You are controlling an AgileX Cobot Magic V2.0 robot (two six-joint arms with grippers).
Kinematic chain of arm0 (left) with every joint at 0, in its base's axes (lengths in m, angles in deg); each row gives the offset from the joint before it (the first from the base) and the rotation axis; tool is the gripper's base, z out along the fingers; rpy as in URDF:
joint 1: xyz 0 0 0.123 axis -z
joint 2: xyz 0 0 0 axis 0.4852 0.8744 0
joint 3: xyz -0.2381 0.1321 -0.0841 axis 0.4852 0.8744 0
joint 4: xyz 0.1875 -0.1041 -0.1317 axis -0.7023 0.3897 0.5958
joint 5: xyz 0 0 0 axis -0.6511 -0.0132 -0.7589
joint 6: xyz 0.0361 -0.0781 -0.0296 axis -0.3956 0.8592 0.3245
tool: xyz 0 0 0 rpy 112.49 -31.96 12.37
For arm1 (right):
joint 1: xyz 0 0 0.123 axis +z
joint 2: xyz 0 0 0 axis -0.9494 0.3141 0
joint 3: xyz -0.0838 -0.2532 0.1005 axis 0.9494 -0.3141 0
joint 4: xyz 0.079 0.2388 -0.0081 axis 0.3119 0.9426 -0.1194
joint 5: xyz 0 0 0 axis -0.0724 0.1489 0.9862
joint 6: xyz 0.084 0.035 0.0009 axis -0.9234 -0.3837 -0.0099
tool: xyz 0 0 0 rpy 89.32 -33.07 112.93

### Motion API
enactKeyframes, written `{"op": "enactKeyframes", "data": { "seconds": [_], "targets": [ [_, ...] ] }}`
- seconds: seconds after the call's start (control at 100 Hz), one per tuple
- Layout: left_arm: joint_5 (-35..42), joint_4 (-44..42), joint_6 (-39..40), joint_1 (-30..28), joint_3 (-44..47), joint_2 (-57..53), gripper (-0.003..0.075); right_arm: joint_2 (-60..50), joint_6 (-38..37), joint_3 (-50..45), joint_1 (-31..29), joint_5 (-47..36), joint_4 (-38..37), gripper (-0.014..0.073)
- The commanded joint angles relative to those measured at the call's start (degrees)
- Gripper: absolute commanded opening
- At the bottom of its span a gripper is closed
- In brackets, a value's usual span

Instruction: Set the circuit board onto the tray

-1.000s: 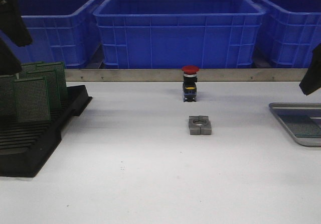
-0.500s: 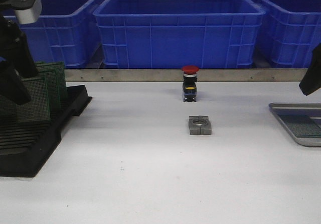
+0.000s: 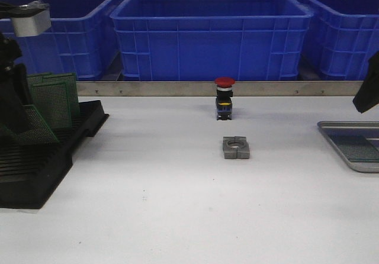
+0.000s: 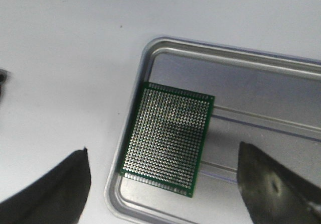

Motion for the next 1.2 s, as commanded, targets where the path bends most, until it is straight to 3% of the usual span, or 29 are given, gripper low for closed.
{"op": "enactKeyframes", "data": {
  "seconds": [0.0, 0.08, 0.26, 0.64, 0.91, 1.19],
  "targets": [
    [-1.2, 1.7, 0.7, 0.0, -1.8, -2.4, 0.0061, -2.7, 0.1, 1.6, -0.3, -0.4, 1.1, 0.0610],
    [-0.5, 1.7, 0.7, 0.0, -1.8, -2.4, -0.0019, -2.7, 0.1, 1.6, -0.3, -0.3, 1.2, 0.0610],
    [-0.3, 1.7, 0.7, 0.0, -3.2, -2.4, -0.0020, -2.7, 0.1, 1.6, -0.3, 0.4, 1.2, 0.0610],
    [-11.8, 9.4, 0.4, 2.2, -13.7, -2.4, -0.0020, -4.8, 1.3, 1.6, 1.4, 1.2, 1.2, 0.0610],
    [-13.2, 26.6, 0.3, 7.7, -14.8, -2.4, -0.0020, -10.5, 5.6, 1.6, 12.1, 0.2, 1.6, 0.0610],
    [-12.8, 30.0, 0.3, 14.1, -14.8, -2.4, -0.0020, -12.0, 16.2, 1.6, 25.7, 1.2, 4.7, 0.0610]
  ]
}}
